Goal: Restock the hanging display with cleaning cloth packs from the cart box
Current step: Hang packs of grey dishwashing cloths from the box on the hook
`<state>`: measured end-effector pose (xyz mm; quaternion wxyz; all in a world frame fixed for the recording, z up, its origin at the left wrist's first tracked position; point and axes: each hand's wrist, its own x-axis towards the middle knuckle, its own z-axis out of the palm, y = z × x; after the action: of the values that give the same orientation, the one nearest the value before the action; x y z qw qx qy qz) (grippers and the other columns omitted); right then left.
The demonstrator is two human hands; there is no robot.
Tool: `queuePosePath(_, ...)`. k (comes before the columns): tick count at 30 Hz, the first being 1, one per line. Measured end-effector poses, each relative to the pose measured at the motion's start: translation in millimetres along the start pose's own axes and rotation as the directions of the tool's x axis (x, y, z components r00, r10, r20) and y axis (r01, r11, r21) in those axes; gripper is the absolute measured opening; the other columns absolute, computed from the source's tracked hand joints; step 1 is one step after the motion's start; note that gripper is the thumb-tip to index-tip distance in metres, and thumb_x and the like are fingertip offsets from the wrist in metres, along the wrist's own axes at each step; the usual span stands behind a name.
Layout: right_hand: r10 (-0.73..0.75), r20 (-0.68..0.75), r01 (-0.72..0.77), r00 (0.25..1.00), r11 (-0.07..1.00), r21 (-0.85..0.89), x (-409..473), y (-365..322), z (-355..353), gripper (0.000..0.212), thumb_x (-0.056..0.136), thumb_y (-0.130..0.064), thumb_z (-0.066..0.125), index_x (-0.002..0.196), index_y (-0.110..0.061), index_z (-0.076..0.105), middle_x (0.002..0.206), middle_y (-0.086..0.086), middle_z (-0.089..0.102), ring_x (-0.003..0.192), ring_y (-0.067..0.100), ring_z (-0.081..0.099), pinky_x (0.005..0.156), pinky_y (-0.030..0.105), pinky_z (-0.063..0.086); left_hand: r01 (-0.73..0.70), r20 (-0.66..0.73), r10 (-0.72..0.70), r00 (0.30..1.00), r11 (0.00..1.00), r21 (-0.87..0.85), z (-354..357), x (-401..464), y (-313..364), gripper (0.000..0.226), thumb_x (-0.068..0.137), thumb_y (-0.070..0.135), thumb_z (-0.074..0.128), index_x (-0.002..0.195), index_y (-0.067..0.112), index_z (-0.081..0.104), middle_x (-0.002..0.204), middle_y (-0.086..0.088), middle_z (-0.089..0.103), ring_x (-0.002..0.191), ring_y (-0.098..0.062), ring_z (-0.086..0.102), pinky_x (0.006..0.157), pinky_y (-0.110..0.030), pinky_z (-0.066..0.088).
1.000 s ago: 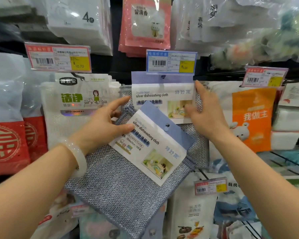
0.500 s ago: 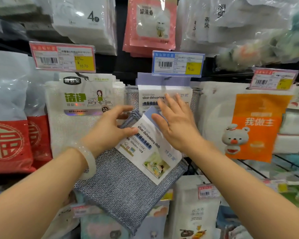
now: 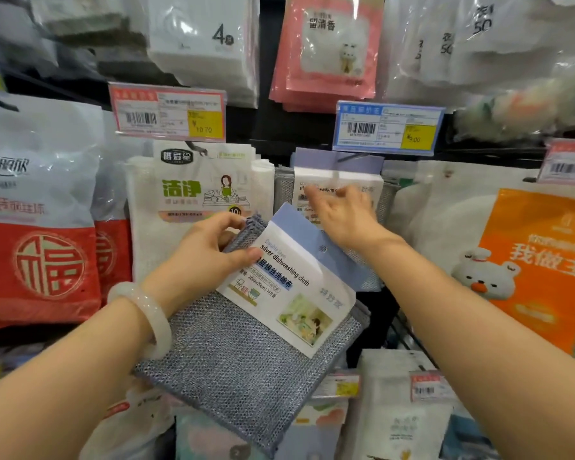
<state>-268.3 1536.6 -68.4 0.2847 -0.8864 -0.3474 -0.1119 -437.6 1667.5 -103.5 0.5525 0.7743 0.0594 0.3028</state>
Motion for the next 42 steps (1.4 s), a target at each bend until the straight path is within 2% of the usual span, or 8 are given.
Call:
queuePosePath(2, -0.053, 0.019, 0.048, 0.998, 0.978, 0.203, -9.4, 1.1, -6.3, 0.05, 0.088, -0.069, 0.021, 0.097, -0.05, 0.066, 0.107, 0.012, 0.055, 0.11, 0.03, 0.044, 0.095, 0.04, 0.032, -0.002, 0.001, 0.002, 1.0, 0.999, -0.05, -3.0, -1.0, 3.3, 0.024, 0.076, 0.002, 0.069, 0.09, 0.017, 0.056, 0.077, -0.002, 0.075, 0.066, -0.018, 0.072, 0.054, -0.03, 0.058)
queuePosePath(6, -0.028, 0.011, 0.019, 1.0, 0.871, 0.49, -49.7, 26.8, -19.6, 0.067, 0.077, -0.07, 0.044, 0.13, -0.029, 0.048, 0.124, -0.004, 0.056, 0.103, 0.009, 0.055, 0.083, 0.026, 0.043, 0.004, 0.022, 0.001, 1.0, 0.973, -0.233, -0.1, 1.7, 10.8, 0.024, 0.074, 0.002, 0.066, 0.09, 0.016, 0.054, 0.076, -0.002, 0.075, 0.066, -0.021, 0.072, 0.052, -0.03, 0.057)
queuePosePath(12, 0.131, -0.133, 0.042, 0.982, 0.538, 0.842, -90.2, 65.2, -49.5, 0.043, 0.08, -0.017, 0.068, 0.117, -0.021, 0.045, 0.078, -0.002, 0.074, 0.067, 0.013, 0.07, 0.061, 0.035, 0.06, -0.046, 0.021, 0.06, 0.998, 0.909, -0.415, 37.6, 1.8, 16.1, 0.042, 0.067, 0.009, 0.067, 0.1, 0.026, 0.049, 0.078, -0.004, 0.075, 0.068, -0.023, 0.072, 0.053, -0.033, 0.057)
queuePosePath(18, 0.107, -0.364, 0.22, 0.925, 0.63, 0.745, -107.0, 77.1, -67.9, 0.06, 0.069, -0.02, 0.074, 0.119, -0.031, 0.043, 0.103, 0.0, 0.063, 0.08, 0.003, 0.067, 0.066, 0.02, 0.056, -0.272, -0.148, 0.231, 0.962, 0.877, -0.396, 71.6, -3.3, 16.5, 0.052, 0.088, -0.001, 0.055, 0.107, 0.046, 0.044, 0.092, -0.001, 0.074, 0.083, -0.02, 0.072, 0.063, -0.032, 0.058)
queuePosePath(22, 0.038, -0.393, 0.27, 0.919, 0.667, 0.695, -102.1, 77.7, -71.9, 0.047, 0.077, -0.002, 0.07, 0.106, -0.036, 0.054, 0.11, 0.004, 0.064, 0.101, 0.023, 0.066, 0.078, 0.037, 0.058, -0.421, -0.128, 0.407, 0.905, 0.899, -0.119, 78.2, -2.9, 23.9, 0.06, 0.09, 0.0, 0.052, 0.114, 0.054, 0.043, 0.121, 0.002, 0.058, 0.107, -0.012, 0.061, 0.075, -0.023, 0.056)
queuePosePath(25, 0.018, -0.401, 0.289, 0.916, 0.664, 0.689, -97.0, 73.6, -74.8, 0.048, 0.078, -0.001, 0.069, 0.102, -0.04, 0.056, 0.11, 0.002, 0.065, 0.103, 0.022, 0.065, 0.081, 0.04, 0.058, -0.42, -0.046, 0.418, 0.907, 0.904, -0.08, 73.4, -0.5, 26.9, 0.063, 0.085, -0.005, 0.057, 0.116, 0.048, 0.044, 0.114, 0.012, 0.057, 0.096, 0.007, 0.06, 0.067, -0.01, 0.052)
queuePosePath(32, 0.015, -0.387, 0.267, 0.922, 0.698, 0.665, -77.7, 58.0, -78.3, 0.044, 0.08, -0.004, 0.069, 0.113, -0.028, 0.054, 0.109, 0.003, 0.065, 0.102, 0.021, 0.065, 0.083, 0.043, 0.057, -0.422, -0.094, 0.424, 0.901, 0.905, 0.041, 61.5, 16.4, 36.7, 0.059, 0.083, -0.005, 0.06, 0.124, 0.033, 0.042, 0.104, 0.015, 0.057, 0.089, 0.012, 0.06, 0.068, -0.007, 0.051)
queuePosePath(42, -0.003, -0.431, 0.305, 0.902, 0.712, 0.632, -74.2, 63.9, -78.5, 0.043, 0.082, -0.004, 0.066, 0.115, -0.031, 0.056, 0.111, -0.001, 0.063, 0.107, 0.02, 0.062, 0.084, 0.038, 0.057, -0.369, -0.118, 0.377, 0.919, 0.925, 0.085, 67.1, 22.0, 45.1, 0.066, 0.083, -0.002, 0.062, 0.137, 0.027, 0.039, 0.111, 0.014, 0.056, 0.096, 0.0, 0.058, 0.064, -0.005, 0.05)
